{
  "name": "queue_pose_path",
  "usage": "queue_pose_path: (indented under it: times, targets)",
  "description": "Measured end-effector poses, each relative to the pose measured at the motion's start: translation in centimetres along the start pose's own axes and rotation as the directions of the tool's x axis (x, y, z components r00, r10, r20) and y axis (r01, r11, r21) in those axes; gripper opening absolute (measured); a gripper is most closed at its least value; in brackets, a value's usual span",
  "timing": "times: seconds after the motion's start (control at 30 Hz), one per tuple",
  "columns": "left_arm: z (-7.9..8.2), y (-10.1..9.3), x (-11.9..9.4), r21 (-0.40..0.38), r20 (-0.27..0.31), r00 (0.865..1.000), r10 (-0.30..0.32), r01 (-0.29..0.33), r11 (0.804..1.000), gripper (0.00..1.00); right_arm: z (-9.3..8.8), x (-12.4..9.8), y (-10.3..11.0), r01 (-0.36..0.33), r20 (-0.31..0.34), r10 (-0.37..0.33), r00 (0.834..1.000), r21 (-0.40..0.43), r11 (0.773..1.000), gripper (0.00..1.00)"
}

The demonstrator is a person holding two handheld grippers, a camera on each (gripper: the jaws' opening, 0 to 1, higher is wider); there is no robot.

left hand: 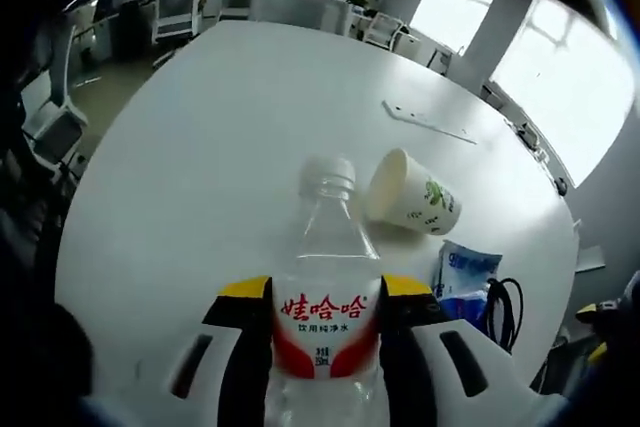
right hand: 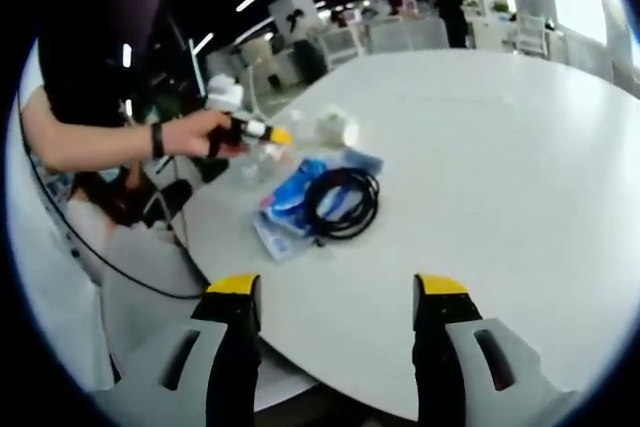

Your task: Arrange the tabletop items into an orderly group along one side of the table until the central work area is clear of visible clutter.

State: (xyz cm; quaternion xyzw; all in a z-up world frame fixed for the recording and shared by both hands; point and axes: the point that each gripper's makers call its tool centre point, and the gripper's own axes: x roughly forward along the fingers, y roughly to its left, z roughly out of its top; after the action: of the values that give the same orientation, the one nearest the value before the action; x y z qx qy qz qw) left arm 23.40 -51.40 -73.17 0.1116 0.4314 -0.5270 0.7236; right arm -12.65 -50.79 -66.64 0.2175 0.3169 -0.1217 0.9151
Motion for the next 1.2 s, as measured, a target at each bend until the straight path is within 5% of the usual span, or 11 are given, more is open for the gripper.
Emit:
queue_pose_path:
  times: [1.2]
  targets:
    - [-1.4, -1.6, -5.9, 0.073, 0.076, 0.997, -0.006, 0.001, 0.997, 0.40, -0.5, -1.0, 2.2, -0.015, 0.026, 0.016, 1.000, -0.025, 1.000, 0.58]
